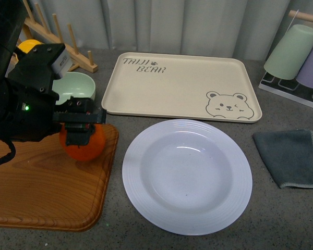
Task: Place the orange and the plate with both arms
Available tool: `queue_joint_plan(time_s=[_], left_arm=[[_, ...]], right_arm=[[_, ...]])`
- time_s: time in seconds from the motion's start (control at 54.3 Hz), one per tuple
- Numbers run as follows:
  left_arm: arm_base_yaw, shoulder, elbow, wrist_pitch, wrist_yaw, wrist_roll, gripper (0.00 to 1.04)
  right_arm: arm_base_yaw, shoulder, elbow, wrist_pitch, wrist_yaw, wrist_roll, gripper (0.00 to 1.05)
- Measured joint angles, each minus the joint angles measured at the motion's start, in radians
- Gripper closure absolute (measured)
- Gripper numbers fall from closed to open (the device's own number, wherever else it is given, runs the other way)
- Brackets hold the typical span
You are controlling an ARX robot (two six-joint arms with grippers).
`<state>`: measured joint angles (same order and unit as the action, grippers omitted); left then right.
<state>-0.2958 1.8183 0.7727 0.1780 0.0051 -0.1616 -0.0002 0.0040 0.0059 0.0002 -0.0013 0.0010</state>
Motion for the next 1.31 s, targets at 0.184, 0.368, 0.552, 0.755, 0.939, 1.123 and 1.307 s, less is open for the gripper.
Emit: queue_joint_plan(time_s=[0.184, 0.368, 0.552, 0.755, 0.939, 1.123, 1.307], left_arm=[[-0.096, -0.044, 0.002, -0.006, 0.008, -0.057, 0.50], [-0.230, -0.015, 0.026, 0.001, -0.004, -0.142, 0.51], [-0.330, 0.056, 0.072, 0.009, -0.013, -0.194, 0.51], [-0.381, 0.115, 0.118, 0.019, -0.025, -0.218, 0.51], [-0.390, 0.152, 0.142, 0.019, -0.031, -0.243, 0.52], [-0.393, 0.164, 0.150, 0.018, -0.031, -0.265, 0.31], [-0.390, 0.156, 0.154, 0.011, -0.029, -0.269, 0.05]], right_arm=[[0.000, 0.000, 0.000, 0.000, 0.000, 0.000, 0.09], [0.000, 0.000, 0.000, 0.000, 0.000, 0.000, 0.09], [0.000, 0.000, 0.000, 0.000, 0.000, 0.000, 0.09], [0.000, 0.000, 0.000, 0.000, 0.000, 0.000, 0.09], [0.000, 0.000, 0.000, 0.000, 0.000, 0.000, 0.09], [0.000, 0.000, 0.000, 0.000, 0.000, 0.000, 0.09], [0.000, 0.000, 0.000, 0.000, 0.000, 0.000, 0.09]])
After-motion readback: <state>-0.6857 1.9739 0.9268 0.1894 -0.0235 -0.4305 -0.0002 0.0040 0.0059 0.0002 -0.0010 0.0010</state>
